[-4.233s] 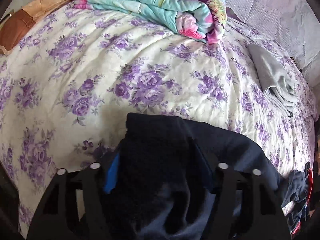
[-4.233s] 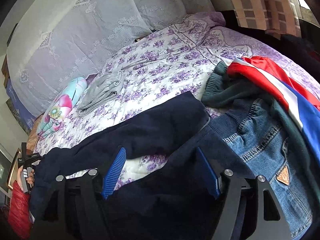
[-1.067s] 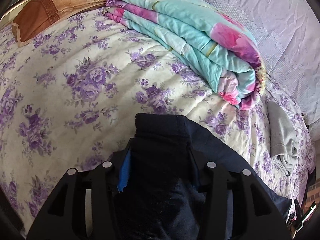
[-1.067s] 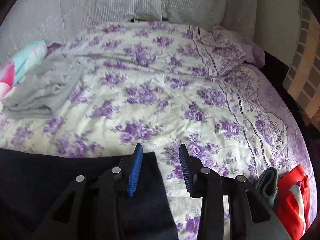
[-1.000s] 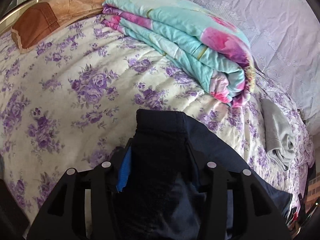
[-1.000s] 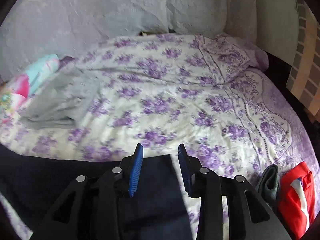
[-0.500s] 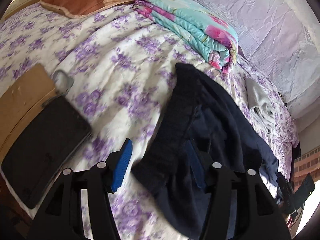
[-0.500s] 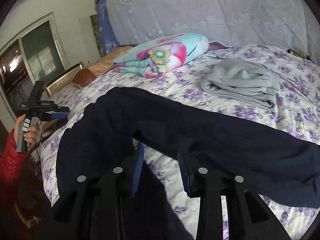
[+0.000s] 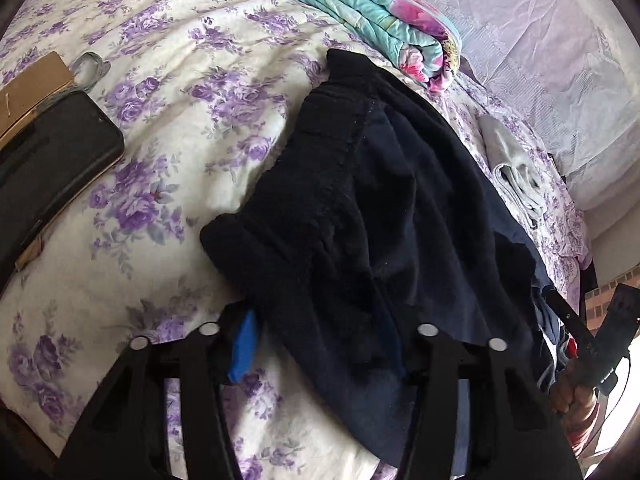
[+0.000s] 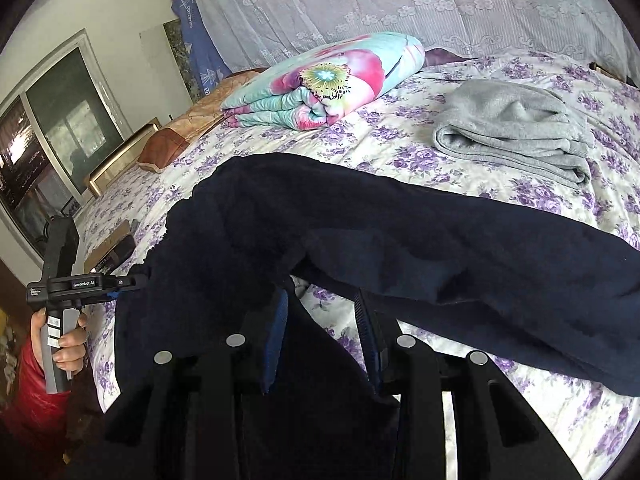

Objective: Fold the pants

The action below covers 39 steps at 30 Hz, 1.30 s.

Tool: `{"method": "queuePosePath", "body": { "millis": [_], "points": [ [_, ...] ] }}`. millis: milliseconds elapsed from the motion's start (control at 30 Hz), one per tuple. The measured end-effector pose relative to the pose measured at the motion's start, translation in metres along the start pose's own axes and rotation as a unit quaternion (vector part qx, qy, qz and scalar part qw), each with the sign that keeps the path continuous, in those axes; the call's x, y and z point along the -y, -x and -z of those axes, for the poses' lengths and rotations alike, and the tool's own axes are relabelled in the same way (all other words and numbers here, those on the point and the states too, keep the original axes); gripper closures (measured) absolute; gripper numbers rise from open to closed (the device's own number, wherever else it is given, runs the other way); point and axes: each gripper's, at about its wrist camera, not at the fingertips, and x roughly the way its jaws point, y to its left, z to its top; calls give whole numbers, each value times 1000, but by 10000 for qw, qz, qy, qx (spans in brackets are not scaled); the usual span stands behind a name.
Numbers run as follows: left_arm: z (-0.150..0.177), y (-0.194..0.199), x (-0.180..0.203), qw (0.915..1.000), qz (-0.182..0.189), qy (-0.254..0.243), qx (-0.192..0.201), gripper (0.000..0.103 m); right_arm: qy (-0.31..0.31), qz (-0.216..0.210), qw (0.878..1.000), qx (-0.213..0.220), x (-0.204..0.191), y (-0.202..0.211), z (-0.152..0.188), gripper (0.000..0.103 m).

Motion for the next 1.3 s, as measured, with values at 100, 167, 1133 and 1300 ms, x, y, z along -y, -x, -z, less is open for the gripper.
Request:
{"method": "queuePosePath", "body": {
  "millis": [100,167,1133,1300],
  "points": [
    [0,12,-10,9987,426,258,46,92,182,26,9997,-156,-10,-15,-3,68],
    [2,27,-14,9977,562,353,148,93,250,88,9991,-321,-14,-28,-3,68],
    [28,96,40,9934,419,-715,793,67,255,1798,9832,179,38,21,9,70],
    [21,35,131,9845,610,-1617,287,58,-479,1008,9916,-656,72,27,62,71]
  ]
}}
